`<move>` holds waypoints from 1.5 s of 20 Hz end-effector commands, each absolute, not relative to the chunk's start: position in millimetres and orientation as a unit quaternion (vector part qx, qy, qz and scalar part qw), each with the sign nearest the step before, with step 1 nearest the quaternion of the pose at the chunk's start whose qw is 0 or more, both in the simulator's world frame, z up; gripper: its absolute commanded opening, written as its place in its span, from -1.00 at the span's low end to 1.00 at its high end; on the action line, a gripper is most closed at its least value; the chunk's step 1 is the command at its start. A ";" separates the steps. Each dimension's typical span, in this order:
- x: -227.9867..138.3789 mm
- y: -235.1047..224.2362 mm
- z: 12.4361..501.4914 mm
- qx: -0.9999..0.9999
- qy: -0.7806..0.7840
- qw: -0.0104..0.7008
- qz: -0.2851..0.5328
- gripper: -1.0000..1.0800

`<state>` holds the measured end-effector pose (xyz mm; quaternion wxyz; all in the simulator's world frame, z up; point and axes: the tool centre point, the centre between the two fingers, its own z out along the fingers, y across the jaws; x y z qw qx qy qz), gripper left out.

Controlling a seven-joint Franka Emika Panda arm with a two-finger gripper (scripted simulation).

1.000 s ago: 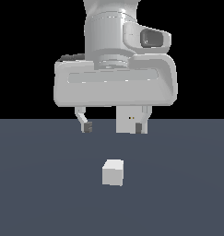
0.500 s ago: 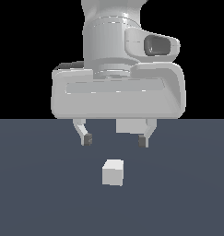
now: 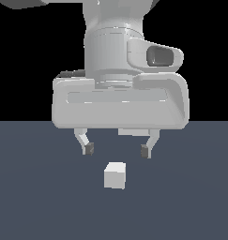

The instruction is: Plug the charger into the wall socket.

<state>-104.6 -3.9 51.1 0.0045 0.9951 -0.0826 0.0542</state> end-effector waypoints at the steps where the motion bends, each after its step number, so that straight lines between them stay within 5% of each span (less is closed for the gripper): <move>1: -105.2 -4.0 41.4 0.995 -0.083 0.004 0.054 0.92; 12: -105.0 -3.9 11.6 0.995 -0.083 0.004 0.054 0.92; 13: -105.0 -3.9 11.6 0.995 -0.083 0.004 0.054 -1.00; 30: -95.3 -8.9 19.8 0.995 -0.081 0.004 0.054 -1.00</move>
